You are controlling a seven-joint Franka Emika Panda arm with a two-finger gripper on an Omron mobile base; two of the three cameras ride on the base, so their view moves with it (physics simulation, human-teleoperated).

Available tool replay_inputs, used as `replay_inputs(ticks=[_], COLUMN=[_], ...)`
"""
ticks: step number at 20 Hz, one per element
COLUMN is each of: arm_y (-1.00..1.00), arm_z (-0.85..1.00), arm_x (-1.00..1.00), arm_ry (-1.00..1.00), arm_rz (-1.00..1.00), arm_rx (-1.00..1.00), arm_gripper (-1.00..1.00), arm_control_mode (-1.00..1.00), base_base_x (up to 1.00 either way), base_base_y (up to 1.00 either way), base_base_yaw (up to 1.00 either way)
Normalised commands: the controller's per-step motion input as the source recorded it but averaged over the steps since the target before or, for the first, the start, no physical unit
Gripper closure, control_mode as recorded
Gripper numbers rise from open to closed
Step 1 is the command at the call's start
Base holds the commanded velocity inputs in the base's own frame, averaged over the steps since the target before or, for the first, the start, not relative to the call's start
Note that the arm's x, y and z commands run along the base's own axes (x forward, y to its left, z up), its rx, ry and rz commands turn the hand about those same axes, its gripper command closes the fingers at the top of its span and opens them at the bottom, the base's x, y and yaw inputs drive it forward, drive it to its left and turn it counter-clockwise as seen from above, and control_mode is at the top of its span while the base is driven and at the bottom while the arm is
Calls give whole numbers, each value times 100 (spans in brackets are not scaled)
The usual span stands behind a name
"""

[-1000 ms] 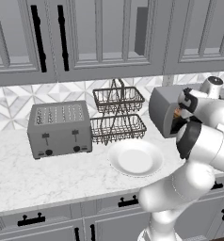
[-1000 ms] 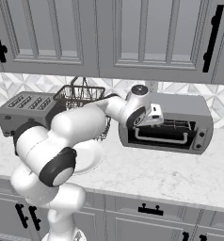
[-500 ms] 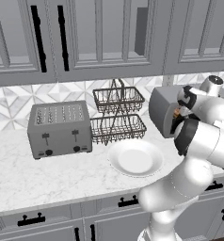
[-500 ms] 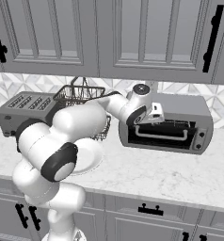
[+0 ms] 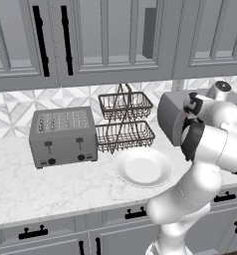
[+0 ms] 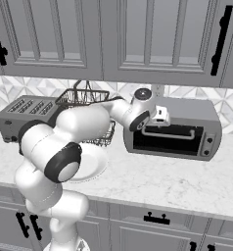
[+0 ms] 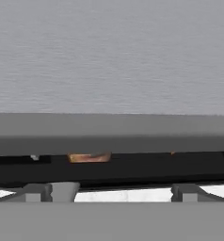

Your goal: Pick up the kebab skewer and baguette bread, and place them inside the toaster oven. Close the toaster oven door and start by setting the timer.

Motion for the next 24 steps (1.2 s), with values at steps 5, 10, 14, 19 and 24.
replay_inputs(ticks=[5,10,14,19,24], arm_y=[8,0,0,-6,-36], arm_z=[-56,-52,-27,28,73], arm_x=[0,-16,-6,0,-44], arm_ry=[-5,-14,-13,-1,0], arm_rz=[-15,-16,-16,-10,-1], arm_rx=[0,1,1,5,8], arm_gripper=[-100,-100,-100,-100,-100], arm_control_mode=[-100,-100,-100,-100,-100], base_base_x=[0,0,0,0,0], base_base_y=[0,0,0,0,0], base_base_yaw=[0,0,0,0,0])
